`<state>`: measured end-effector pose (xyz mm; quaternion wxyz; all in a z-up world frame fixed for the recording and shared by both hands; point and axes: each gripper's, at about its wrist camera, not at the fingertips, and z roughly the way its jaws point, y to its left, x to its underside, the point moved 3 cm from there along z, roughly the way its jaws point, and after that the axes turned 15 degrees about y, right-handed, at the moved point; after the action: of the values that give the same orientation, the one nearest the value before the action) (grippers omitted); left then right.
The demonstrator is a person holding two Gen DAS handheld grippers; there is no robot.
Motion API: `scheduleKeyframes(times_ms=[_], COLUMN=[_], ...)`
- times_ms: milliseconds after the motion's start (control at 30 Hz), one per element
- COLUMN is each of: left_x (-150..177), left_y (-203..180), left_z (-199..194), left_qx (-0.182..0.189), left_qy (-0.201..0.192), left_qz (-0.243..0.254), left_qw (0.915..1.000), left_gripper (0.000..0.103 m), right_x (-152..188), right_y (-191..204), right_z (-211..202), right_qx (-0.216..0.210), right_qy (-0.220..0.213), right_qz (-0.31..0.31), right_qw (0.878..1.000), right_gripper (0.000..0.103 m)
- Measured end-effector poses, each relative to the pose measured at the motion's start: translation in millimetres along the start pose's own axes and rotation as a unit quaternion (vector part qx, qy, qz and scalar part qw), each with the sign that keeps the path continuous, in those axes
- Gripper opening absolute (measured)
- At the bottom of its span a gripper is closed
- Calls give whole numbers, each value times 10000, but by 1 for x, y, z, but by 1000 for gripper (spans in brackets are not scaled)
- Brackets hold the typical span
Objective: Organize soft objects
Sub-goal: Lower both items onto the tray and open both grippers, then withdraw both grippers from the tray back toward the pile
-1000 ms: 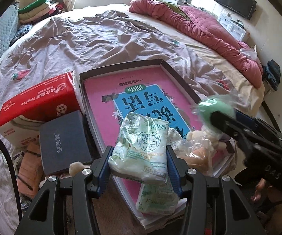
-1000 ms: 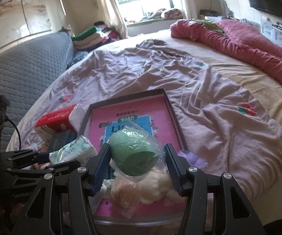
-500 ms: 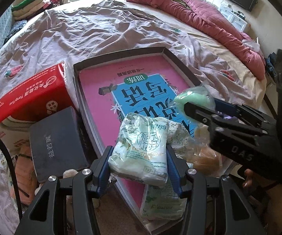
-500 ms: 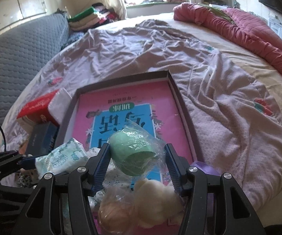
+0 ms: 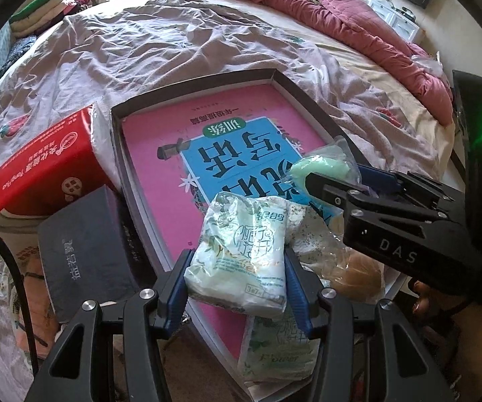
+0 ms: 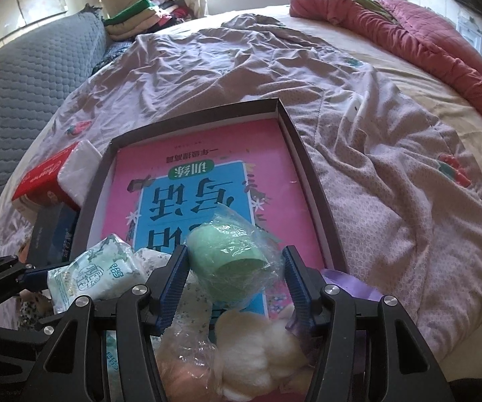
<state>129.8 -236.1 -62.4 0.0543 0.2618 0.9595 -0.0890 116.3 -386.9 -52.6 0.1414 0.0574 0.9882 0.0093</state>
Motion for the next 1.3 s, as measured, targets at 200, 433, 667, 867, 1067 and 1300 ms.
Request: scheduleKeyframes(times_ms=[200,433,667,867,1067,1300], left_x=[1,0,-1,-1,0,5], left_y=[-1,-2,-3,-3,-3,-3], left_z=[1,2,4,6,1,-18], left_qx=[-2,-58,-104,-164,-191,-152], left_qy=[20,76,130,146,116,-79], left_qz=[-8,10,6,32,25,52], left_qw=[10000,10000,9999,9998,9997,9998], left_gripper=[53,53,55,57,60,64], right_x=[1,0,0,2,5,9], right_y=[0,1,-2,-4,-3,4], right_z=[3,-1,-7,-16,-23,-39], right_qx=[25,-46,-21,-37,9,82], right_qy=[22,-36,-98,-160,-123,-269], right_qz=[28,68,112,126,81,88], right_qw=[10000,10000,9999,9998,9999,9996], right_gripper=[60,61,67,69,70,74])
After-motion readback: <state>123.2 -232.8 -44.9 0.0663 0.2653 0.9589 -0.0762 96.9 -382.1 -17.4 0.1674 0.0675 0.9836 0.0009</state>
